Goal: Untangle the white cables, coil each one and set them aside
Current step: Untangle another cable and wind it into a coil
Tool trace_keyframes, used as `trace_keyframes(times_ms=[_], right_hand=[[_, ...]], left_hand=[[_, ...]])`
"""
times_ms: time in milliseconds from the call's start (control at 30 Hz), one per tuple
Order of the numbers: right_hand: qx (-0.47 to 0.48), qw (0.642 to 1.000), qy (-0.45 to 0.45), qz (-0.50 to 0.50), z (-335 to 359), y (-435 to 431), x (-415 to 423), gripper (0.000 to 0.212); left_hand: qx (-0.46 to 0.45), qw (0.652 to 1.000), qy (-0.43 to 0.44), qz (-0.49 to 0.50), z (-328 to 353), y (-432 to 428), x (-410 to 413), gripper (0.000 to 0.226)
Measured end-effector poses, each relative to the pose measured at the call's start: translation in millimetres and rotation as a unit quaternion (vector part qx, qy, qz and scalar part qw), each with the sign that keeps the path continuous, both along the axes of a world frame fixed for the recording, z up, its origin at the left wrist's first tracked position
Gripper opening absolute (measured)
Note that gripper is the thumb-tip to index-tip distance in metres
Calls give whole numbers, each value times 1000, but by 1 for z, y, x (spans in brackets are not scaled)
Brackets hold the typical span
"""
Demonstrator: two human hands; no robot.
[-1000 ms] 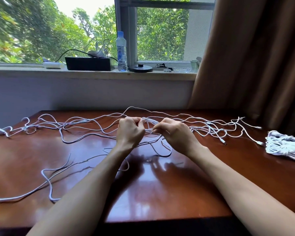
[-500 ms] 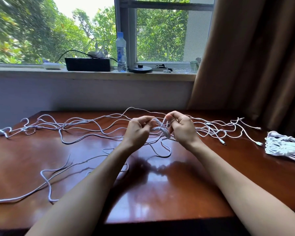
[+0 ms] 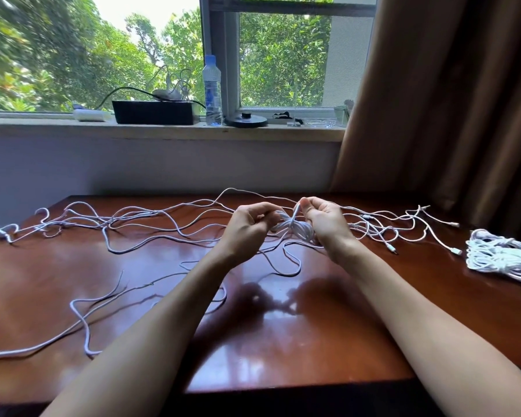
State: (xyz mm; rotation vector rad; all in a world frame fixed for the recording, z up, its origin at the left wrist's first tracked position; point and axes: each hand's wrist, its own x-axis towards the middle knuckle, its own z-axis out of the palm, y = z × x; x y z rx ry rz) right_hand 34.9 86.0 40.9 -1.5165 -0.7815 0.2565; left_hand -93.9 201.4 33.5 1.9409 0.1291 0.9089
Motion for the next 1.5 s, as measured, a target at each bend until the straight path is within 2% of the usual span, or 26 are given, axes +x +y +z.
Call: trace_keyframes(times_ms=[367, 633, 800, 1000, 1100, 1367, 1433, 1500], right_hand=[[-11, 1000, 25, -7, -3, 1, 12, 27], [-7, 1000, 24, -14, -11, -6, 28, 18], [-25, 997, -62, -37, -14, -8, 35, 16], [-93, 979, -181, 12, -22, -1, 20, 21], [-111, 969, -217, 43, -22, 0, 13, 21], [-99, 951, -243, 162, -17, -3, -9, 11], [-92, 946, -264, 164, -16, -4, -9, 13], [-87, 940, -287, 162, -15, -6, -8, 14]], left_hand=[[6, 1000, 24, -11, 0, -1, -1, 17], [-140, 989, 25, -42, 1, -8, -3, 22], [-207, 977, -1, -42, 4, -6, -2, 21], [-333, 941, -46, -20, 5, 3, 1, 16], [-368, 927, -70, 8, 6, 6, 2, 16], [-354, 926, -86, 97, 1, 12, 3, 22], [-310, 940, -79, 120, -1, 13, 2, 22], [-203, 963, -58, 169, -5, 16, 1, 21]])
